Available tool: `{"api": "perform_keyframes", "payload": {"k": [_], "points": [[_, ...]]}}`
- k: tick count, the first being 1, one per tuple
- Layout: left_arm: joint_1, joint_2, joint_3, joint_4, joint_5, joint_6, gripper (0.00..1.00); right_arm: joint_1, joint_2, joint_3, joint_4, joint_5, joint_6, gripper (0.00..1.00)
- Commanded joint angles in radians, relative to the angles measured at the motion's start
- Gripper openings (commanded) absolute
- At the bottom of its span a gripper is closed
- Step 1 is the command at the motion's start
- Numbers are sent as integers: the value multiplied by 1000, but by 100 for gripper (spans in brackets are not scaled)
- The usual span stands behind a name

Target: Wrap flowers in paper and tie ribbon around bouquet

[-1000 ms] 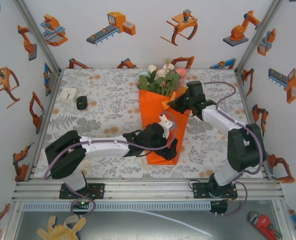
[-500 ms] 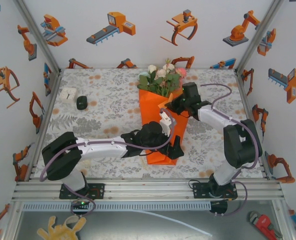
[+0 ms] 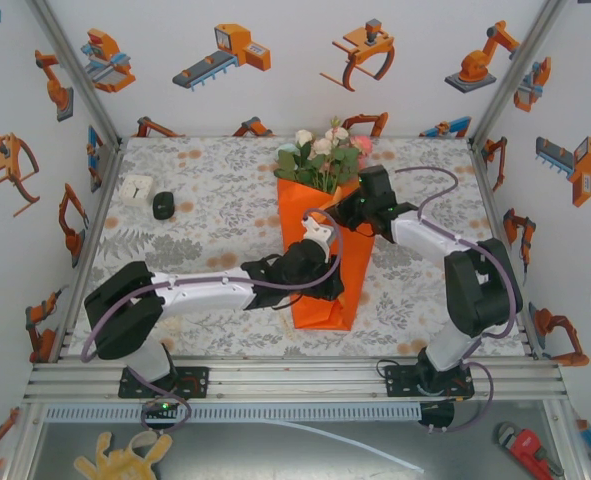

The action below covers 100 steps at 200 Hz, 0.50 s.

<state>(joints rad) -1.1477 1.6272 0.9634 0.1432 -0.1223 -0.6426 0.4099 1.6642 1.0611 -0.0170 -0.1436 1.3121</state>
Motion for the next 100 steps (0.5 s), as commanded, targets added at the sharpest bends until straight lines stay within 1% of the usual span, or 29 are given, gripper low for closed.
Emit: {"api": "perform_keyframes", "payload": {"k": [1,11,15,23,25,27,32,37,41,45,57,67,78,84,92,100], "points": [[33,8,-38,89,85,-79,35,6,-14,10,13,16,-20,25],[40,4,-60,103,96,-95,26,2,-35,10,-5,27,-40,31],[43,2,-65,99,97,-97,22,0,-46,13,-21,33,-80,33],[47,1,-73,87,96,-104,15,-6,-70,21,-59,45,-133,41],[48,0,-75,85,96,-105,14,-10,-82,24,-73,45,-152,46],[48,2,-77,82,97,-106,12,-11,-85,24,-76,44,-162,47],[50,-1,-83,80,99,-107,11,-20,-102,26,-99,40,-197,57],[52,0,-89,78,100,-108,10,-30,-125,27,-120,34,-227,64],[53,-2,-94,76,103,-111,9,-40,-145,22,-133,26,-251,68],[53,-2,-99,74,104,-115,9,-49,-163,13,-135,16,-276,70],[53,-8,-116,82,109,-118,9,-84,-235,-34,-146,-39,-352,72],[54,-15,-129,88,106,-121,9,-103,-305,-92,-155,-76,-412,71],[55,-21,-143,99,106,-115,9,-106,-379,-173,-155,-133,-472,66],[58,-23,-146,95,99,-114,9,-103,-415,-224,-140,-186,-494,63],[59,-20,-146,85,92,-109,10,-96,-449,-285,-120,-255,-501,61],[60,-20,-148,79,85,-109,10,-87,-482,-345,-108,-302,-495,56]]}}
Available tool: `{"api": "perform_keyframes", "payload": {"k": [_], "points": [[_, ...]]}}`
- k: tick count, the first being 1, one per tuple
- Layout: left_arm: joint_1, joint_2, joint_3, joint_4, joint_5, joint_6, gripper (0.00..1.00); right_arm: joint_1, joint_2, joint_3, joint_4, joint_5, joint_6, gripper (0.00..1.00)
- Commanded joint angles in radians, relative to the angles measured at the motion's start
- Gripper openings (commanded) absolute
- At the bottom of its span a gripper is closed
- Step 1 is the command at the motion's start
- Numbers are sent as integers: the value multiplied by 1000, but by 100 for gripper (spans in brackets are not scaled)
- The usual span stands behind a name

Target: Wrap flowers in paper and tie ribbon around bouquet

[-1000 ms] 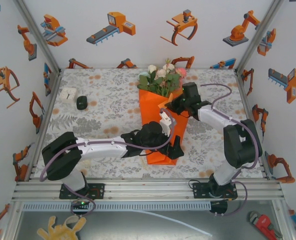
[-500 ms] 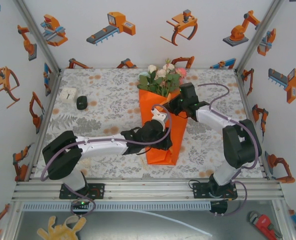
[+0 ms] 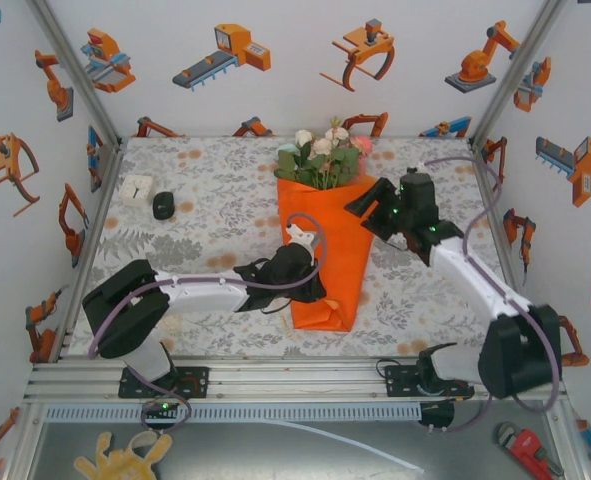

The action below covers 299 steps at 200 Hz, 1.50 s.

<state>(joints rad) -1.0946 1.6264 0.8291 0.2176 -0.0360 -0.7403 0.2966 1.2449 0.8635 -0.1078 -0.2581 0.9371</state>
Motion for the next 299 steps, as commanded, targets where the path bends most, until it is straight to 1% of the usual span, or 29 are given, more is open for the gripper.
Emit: {"api": "perform_keyframes", "payload": {"k": [1,21,31,44,57,70,88,104,114,129,148,172,185,192,201,209,219,229,245,260,271,286,299], "points": [[7,-19,-15,5,-3,-11,10,27,-66,-154,-13,-193,-120,55],[9,-15,-49,60,-21,-7,11,82,-107,-312,86,-266,-77,44],[12,-4,-73,105,-22,-10,11,115,-109,-359,109,-285,-67,42],[15,0,-104,165,-10,-14,12,144,-102,-389,112,-290,-80,38],[19,6,-126,212,5,-17,13,156,-86,-420,124,-288,-76,32],[21,14,-127,216,12,-22,14,178,-61,-446,162,-313,-61,27],[21,26,-118,215,20,-22,16,229,-35,-457,194,-348,-50,23],[21,31,-122,233,22,-26,18,268,-29,-478,206,-352,-29,19],[21,28,-129,245,15,-30,20,283,-32,-505,214,-340,-14,19],[22,19,-141,264,3,-30,27,295,-39,-548,217,-326,-2,19],[24,4,-154,276,-7,-26,42,297,-52,-590,210,-317,-3,19],[24,-15,-159,305,44,22,44,296,-32,-614,221,-239,-44,20],[24,-22,-147,305,113,57,44,297,15,-598,265,-241,-40,20],[24,-22,-130,270,131,66,46,297,37,-594,310,-252,-17,20],[24,-23,-97,159,87,58,48,298,59,-598,391,-272,23,20],[25,-27,-82,91,41,57,52,301,69,-605,464,-287,64,21],[25,-38,-89,68,-12,54,56,302,68,-613,542,-309,108,22],[33,-45,-97,56,-49,35,58,303,45,-616,575,-319,138,24],[57,-34,-93,61,-18,5,58,303,-22,-609,539,-307,148,24],[59,-16,-79,67,-1,4,58,303,-109,-583,399,-277,109,25],[60,2,-66,86,32,3,58,303,-181,-566,293,-249,71,27],[62,27,-61,173,119,3,57,303,-268,-554,168,-199,27,30],[62,52,-61,254,180,-14,57,302,-321,-552,114,-164,7,30]]}}
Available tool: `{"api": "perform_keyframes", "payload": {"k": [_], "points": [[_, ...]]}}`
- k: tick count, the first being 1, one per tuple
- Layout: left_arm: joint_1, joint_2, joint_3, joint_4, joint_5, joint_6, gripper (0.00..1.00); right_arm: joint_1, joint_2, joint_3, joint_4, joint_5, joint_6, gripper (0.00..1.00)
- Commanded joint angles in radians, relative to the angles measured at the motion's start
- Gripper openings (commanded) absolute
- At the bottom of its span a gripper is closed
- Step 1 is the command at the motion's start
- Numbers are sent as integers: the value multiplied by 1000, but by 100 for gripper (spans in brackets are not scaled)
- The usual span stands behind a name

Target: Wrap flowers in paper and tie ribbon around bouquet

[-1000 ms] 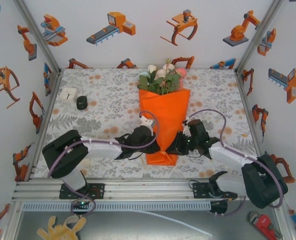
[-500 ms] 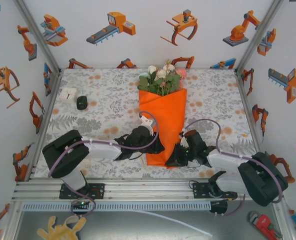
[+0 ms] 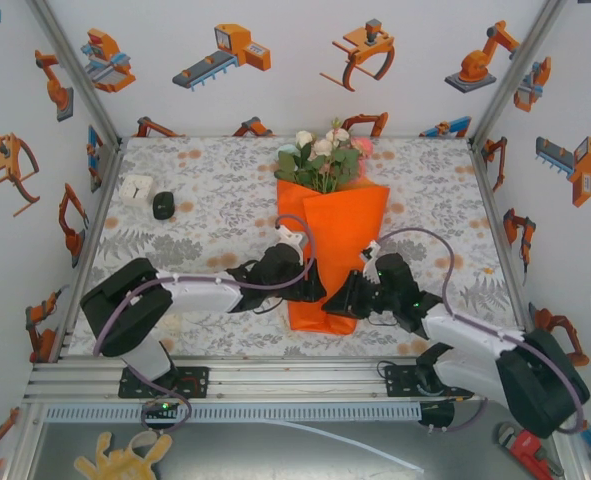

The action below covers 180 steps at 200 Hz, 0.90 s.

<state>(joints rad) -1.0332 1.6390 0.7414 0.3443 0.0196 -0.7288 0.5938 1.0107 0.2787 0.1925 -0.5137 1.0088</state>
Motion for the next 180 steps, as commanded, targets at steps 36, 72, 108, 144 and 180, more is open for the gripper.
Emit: {"api": "perform_keyframes", "payload": {"k": [36,72,108,144,180], "points": [[3,125,47,263,218,-74,53,6,-143,43,-251,131,-86,30],[2,152,46,326,249,-98,29,6,-138,55,-263,126,-105,31],[2,86,35,266,202,-74,6,6,-193,88,-327,143,-133,36],[12,42,43,230,189,-77,6,9,-344,87,-408,152,-281,51],[22,50,29,291,208,-122,6,116,-580,68,-591,409,-466,85]]}}
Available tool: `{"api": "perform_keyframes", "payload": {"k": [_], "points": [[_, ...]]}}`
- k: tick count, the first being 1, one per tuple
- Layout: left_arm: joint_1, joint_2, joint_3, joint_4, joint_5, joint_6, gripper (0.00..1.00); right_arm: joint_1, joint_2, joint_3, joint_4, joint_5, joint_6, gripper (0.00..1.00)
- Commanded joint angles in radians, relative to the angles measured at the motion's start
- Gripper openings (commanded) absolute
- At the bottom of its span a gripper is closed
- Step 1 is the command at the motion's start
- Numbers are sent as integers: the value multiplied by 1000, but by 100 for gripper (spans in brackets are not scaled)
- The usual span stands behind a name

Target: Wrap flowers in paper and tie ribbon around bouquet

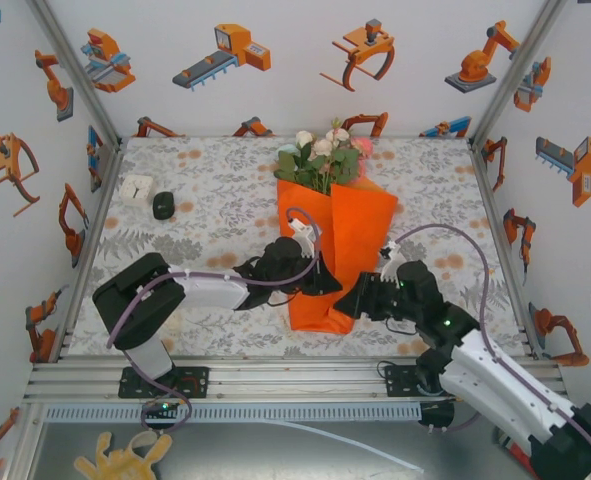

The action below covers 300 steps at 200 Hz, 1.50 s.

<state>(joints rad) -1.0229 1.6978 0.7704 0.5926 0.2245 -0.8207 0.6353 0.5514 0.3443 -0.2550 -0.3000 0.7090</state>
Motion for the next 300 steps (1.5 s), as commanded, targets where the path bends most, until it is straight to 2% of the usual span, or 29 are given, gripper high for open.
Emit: {"api": "perform_keyframes", "payload": {"k": [1,8,28,47,73,97,105,128,154,174,188,221,251,276,288,300], "points": [[13,-8,0,45,4,-31,6,78,-126,1,-145,203,-168,86],[13,-10,-2,47,4,-33,6,109,-152,-4,-147,253,-185,90],[18,-12,-6,54,3,-51,6,203,-143,-22,-103,352,-224,89],[26,-14,-6,60,9,-69,6,306,-36,-34,-38,439,-244,82],[28,-19,-5,59,10,-74,6,436,117,-31,41,658,-287,80],[27,-19,-6,52,12,-74,6,506,227,-23,98,846,-330,79],[28,-19,-8,52,13,-74,6,515,255,-20,123,869,-344,79],[27,-13,-7,47,10,-74,6,523,332,-11,201,863,-351,72],[27,0,-13,46,1,-74,11,533,391,9,223,748,-353,69],[27,-1,-14,47,8,-63,22,534,397,-17,264,610,-344,65],[27,-13,-14,42,7,-50,26,534,391,-44,287,565,-311,61],[28,-85,-33,16,-10,3,41,533,354,-95,287,579,-238,43],[27,-236,-73,-85,-40,105,52,532,334,-108,285,615,-232,44],[8,-412,-124,-291,-199,196,51,533,342,-105,297,593,-241,45],[-19,-464,-125,-428,-314,242,45,532,346,-105,305,583,-240,44],[-33,-463,-107,-566,-390,254,34,532,346,-104,310,578,-239,41]]}}
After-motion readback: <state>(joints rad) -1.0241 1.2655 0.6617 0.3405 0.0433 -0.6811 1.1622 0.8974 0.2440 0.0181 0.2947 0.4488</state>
